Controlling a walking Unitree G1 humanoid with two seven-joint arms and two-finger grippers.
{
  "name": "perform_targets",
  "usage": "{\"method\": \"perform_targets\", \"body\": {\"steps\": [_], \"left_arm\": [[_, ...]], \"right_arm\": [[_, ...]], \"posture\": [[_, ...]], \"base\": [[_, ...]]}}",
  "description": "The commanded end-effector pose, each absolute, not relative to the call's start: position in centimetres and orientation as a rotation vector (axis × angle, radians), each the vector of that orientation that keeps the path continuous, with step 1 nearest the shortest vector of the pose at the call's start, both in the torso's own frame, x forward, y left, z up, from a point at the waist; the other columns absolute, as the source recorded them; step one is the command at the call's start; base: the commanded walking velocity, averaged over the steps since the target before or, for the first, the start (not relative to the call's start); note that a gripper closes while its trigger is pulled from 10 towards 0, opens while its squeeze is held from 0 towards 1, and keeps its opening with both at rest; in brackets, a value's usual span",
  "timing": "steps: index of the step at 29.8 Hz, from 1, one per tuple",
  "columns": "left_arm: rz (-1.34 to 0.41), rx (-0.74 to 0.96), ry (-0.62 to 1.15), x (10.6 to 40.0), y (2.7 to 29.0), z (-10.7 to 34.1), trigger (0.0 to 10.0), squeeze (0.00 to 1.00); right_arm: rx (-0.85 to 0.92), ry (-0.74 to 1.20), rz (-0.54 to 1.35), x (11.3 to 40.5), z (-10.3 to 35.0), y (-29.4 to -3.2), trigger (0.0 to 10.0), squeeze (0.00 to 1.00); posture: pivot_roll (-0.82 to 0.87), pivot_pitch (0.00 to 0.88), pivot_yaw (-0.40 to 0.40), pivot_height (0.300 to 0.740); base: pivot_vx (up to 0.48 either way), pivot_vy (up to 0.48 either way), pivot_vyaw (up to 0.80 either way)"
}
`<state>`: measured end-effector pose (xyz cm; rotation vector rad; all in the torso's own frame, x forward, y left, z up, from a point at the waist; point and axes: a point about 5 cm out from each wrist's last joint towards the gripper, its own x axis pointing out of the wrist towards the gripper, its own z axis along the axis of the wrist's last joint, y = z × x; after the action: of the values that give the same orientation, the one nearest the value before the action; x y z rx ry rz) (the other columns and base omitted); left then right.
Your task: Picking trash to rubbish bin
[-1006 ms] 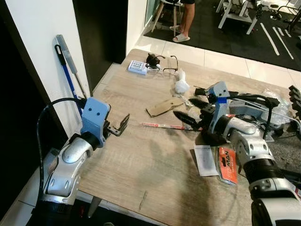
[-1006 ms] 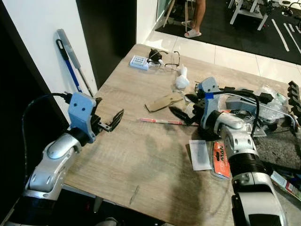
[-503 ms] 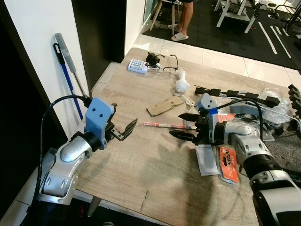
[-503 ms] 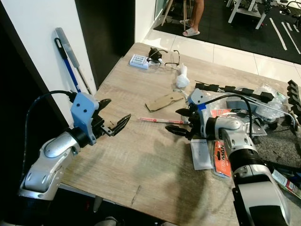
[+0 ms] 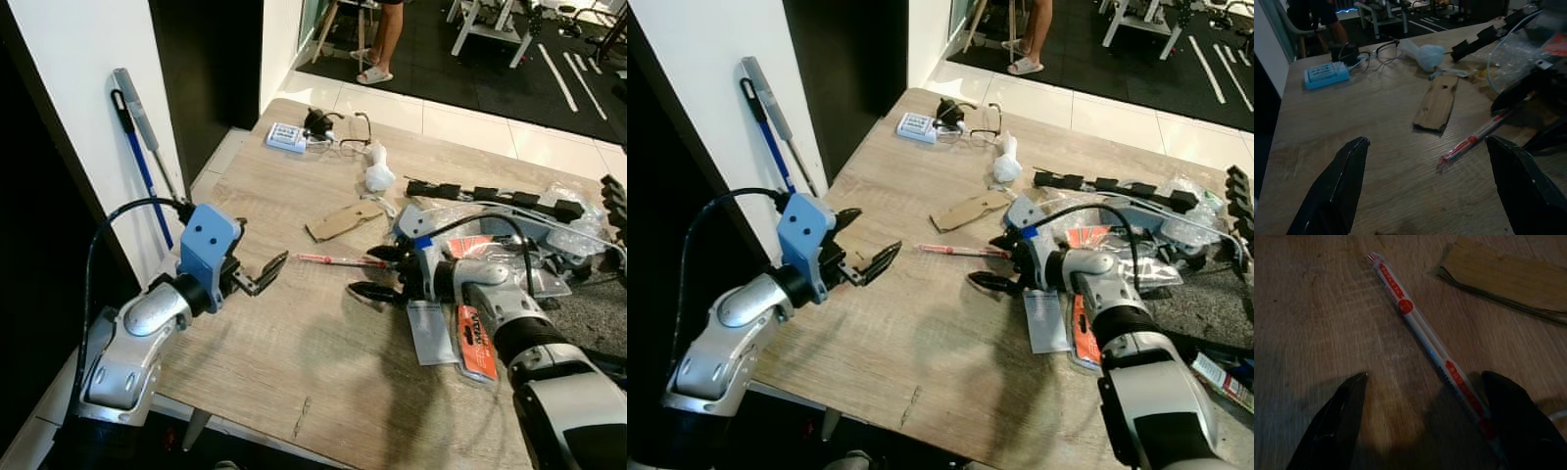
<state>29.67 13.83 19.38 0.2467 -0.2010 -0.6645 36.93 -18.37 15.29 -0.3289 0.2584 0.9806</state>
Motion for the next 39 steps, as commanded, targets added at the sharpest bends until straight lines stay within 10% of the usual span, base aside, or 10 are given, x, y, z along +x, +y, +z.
{"method": "perform_targets", "body": {"steps": [1, 27, 28, 29, 39], "left_arm": [[-0.691, 0.269, -0.175, 29.4, 13.7, 19.0, 10.0, 0.0], [-0.708, 0.293, -0.165, 29.5, 13.5, 18.8, 10.0, 0.0], [-0.709, 0.295, -0.164, 29.5, 13.5, 18.8, 10.0, 0.0], [-0.71, 0.296, -0.164, 29.5, 13.5, 18.8, 10.0, 0.0], [-0.718, 0.302, -0.162, 29.5, 13.4, 18.8, 10.0, 0.0]], "right_arm": [[-0.303, 0.317, 0.982, 36.6, 14.3, -18.6, 10.0, 0.0], [-0.423, 0.441, 1.033, 36.2, 13.1, -18.6, 9.7, 0.0], [-0.413, 0.447, 1.037, 36.1, 13.0, -18.7, 3.4, 0.0], [-0.407, 0.451, 1.039, 36.1, 13.0, -18.7, 0.6, 0.0], [-0.381, 0.5, 1.054, 35.8, 12.5, -18.9, 0.0, 0.0]], "posture": [[0.0, 0.201, -0.082, 0.74], [0.0, 0.199, -0.083, 0.74], [0.0, 0.199, -0.083, 0.74], [0.0, 0.199, -0.083, 0.74], [0.0, 0.181, -0.082, 0.74]], "base": [[0.0, 0.0, 0.0], [0.0, 0.0, 0.0], [0.0, 0.0, 0.0], [0.0, 0.0, 0.0], [0.0, 0.0, 0.0]]}}
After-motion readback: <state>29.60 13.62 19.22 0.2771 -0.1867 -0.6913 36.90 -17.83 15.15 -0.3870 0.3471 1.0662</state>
